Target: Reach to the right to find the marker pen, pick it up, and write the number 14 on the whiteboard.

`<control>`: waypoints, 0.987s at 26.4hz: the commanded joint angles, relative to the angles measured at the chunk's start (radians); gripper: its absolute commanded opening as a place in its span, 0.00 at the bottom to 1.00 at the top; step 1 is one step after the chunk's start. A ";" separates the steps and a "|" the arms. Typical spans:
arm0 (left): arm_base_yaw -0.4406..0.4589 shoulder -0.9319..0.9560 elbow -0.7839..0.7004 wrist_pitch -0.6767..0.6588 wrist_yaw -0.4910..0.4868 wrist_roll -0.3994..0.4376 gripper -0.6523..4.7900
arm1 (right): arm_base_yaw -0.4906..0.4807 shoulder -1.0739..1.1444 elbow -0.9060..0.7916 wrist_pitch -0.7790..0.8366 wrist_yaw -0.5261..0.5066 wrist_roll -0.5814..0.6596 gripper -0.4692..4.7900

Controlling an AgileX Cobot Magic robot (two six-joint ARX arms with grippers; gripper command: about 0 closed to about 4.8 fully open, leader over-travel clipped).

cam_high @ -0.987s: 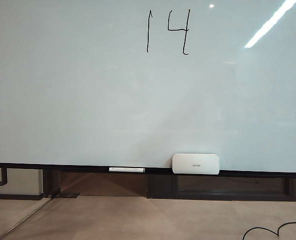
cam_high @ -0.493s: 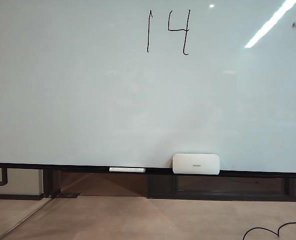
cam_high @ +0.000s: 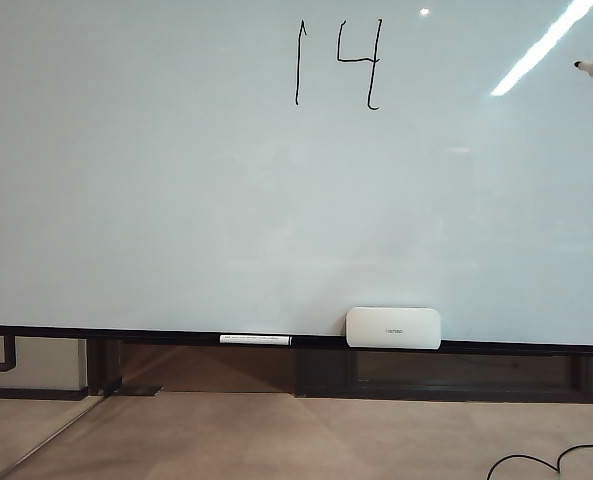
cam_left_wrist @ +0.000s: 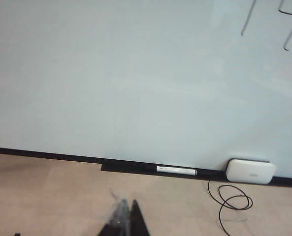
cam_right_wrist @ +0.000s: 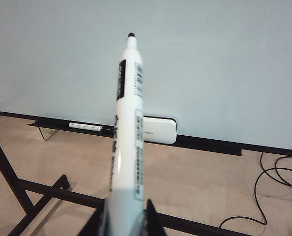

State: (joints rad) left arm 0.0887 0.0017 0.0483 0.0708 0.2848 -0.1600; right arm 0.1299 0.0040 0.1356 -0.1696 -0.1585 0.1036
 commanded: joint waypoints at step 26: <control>-0.072 0.001 -0.039 -0.005 -0.082 0.123 0.11 | 0.001 0.000 -0.129 0.071 0.131 -0.052 0.09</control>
State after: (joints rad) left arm 0.0162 0.0021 0.0059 0.0574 0.2047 -0.0414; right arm 0.1299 0.0040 0.0040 -0.1150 -0.0334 0.0570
